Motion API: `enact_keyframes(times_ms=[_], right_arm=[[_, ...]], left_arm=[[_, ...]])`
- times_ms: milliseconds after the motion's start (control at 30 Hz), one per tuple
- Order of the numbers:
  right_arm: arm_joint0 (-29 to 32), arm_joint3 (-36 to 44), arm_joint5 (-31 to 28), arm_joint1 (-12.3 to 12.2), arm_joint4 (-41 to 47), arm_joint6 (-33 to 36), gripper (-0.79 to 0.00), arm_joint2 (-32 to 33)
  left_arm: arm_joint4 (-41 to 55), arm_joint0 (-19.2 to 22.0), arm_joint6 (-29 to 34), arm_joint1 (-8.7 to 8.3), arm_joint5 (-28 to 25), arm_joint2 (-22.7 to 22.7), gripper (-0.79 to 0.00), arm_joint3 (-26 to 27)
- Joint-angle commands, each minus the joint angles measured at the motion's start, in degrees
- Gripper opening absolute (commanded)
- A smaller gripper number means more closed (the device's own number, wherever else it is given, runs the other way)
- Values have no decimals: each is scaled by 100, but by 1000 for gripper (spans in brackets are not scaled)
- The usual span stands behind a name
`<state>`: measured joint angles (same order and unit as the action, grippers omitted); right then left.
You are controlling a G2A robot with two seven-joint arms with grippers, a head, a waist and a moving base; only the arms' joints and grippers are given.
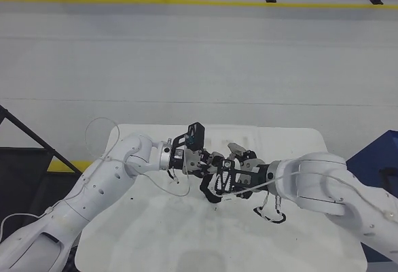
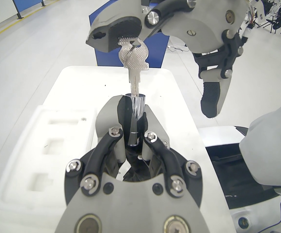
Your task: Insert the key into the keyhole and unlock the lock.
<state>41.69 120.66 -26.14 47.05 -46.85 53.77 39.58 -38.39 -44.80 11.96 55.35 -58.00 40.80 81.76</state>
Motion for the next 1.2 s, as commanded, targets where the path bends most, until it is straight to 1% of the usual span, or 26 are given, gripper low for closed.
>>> enact_keyframes(times_ms=[0, 233, 267, 300, 333, 433, 567, 633, 667, 733, 767, 800, 833, 867, 933, 1167], right_arm=[[-1, 12, -5, -2, -45, 34, 0, 62], [131, 178, -137, -60, -270, 33, 0, 383], [161, 198, -158, -68, -282, 19, -151, 424], [191, 219, -186, -76, -308, 18, -259, 457], [219, 238, -214, -82, -337, 19, -406, 486], [304, 287, -259, -95, -417, -10, -453, 559], [390, 320, -328, -101, -461, 22, -468, 613], [410, 338, -365, -100, -478, 44, -499, 638], [417, 361, -372, -99, -487, 37, -539, 657], [440, 395, -384, -98, -517, 50, -573, 687], [451, 409, -387, -98, -548, 71, -616, 699], [462, 431, -397, -97, -580, 88, -640, 708], [479, 450, -403, -96, -594, 96, -693, 713], [494, 464, -405, -94, -598, 104, -714, 719], [520, 489, -376, -89, -586, 107, -785, 746], [632, 497, 1, -61, -280, 73, -785, 892]], left_arm=[[-60, 5, -22, -1, 0, 10, -785, 28], [-167, -52, -55, -34, 0, 20, -785, 92], [-168, -60, -49, -38, 0, 8, -785, 105], [-171, -66, -38, -44, 0, -3, -785, 112], [-167, -72, -22, -50, 0, -21, -785, 122], [-123, -60, 8, -61, 0, -68, -785, 117], [-82, -10, 44, -66, 0, -135, -785, 114], [-68, 9, 41, -70, 0, -158, -785, 112], [-68, 18, 49, -73, 0, -171, -785, 111], [-58, 39, 51, -77, 0, -189, -785, 116], [-55, 47, 48, -79, 0, -198, -785, 119], [-49, 54, 51, -81, 0, -209, -785, 124], [-34, 61, 43, -82, 0, -221, -785, 137], [-25, 68, 38, -84, 0, -231, -785, 140], [-15, 84, 34, -88, 0, -249, -785, 140], [-13, 123, -2, -94, 0, -311, -785, 152]])
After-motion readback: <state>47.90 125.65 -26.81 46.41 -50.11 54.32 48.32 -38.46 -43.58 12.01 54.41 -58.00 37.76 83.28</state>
